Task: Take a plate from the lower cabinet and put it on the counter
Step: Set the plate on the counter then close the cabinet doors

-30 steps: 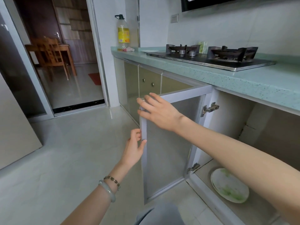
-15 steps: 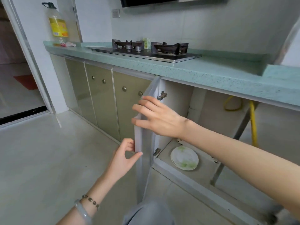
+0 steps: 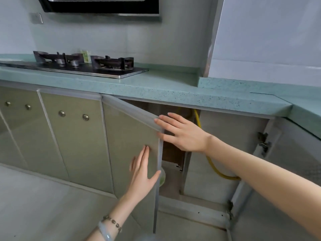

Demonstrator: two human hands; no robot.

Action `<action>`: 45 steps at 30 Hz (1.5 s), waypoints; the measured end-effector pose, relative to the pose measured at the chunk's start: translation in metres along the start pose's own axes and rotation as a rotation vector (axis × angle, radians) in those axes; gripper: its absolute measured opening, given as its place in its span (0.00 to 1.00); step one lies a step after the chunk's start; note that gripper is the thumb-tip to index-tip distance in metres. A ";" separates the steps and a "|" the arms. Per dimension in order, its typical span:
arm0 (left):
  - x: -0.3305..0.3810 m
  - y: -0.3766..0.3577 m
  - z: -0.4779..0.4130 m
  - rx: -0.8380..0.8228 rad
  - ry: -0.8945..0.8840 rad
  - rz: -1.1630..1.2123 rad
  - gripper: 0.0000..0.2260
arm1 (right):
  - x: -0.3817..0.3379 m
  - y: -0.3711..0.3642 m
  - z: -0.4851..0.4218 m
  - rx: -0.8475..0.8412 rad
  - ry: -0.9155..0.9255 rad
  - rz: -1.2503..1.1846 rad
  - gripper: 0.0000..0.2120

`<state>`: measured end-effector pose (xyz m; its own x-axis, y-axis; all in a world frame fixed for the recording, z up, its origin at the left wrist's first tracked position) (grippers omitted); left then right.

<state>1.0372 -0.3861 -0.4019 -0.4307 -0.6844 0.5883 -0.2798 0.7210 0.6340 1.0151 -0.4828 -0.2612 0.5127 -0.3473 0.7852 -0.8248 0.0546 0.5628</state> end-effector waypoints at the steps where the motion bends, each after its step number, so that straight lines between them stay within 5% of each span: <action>1: 0.004 -0.010 -0.007 -0.028 -0.015 -0.030 0.39 | 0.006 -0.006 0.008 -0.025 -0.018 0.020 0.13; 8: -0.007 -0.053 -0.033 -0.126 -0.095 -0.278 0.41 | 0.020 -0.031 0.030 -0.088 -0.089 0.114 0.18; 24: -0.008 -0.096 -0.103 -0.138 -0.163 -0.414 0.35 | 0.070 -0.111 0.059 -0.565 -0.313 0.094 0.37; 37: 0.007 -0.099 -0.108 -0.143 -0.143 -0.421 0.40 | 0.076 -0.124 0.065 -0.557 -0.391 -0.008 0.33; 45: 0.098 -0.110 -0.066 -0.154 -0.473 -0.300 0.34 | 0.051 -0.036 0.090 -0.413 -0.631 0.039 0.34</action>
<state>1.0828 -0.5401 -0.3808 -0.6983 -0.7081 0.1052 -0.3365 0.4543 0.8248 1.0495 -0.5865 -0.2648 0.1486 -0.8012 0.5796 -0.6198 0.3812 0.6859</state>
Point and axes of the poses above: each hand's wrist, its own z-axis away from the middle knuckle, its own y-axis out of the back of the hand, x = y × z, the point moved 9 cm from there along -z, towards the middle knuckle, and after that the axes turned 5 degrees about y, right-handed, at the moved point
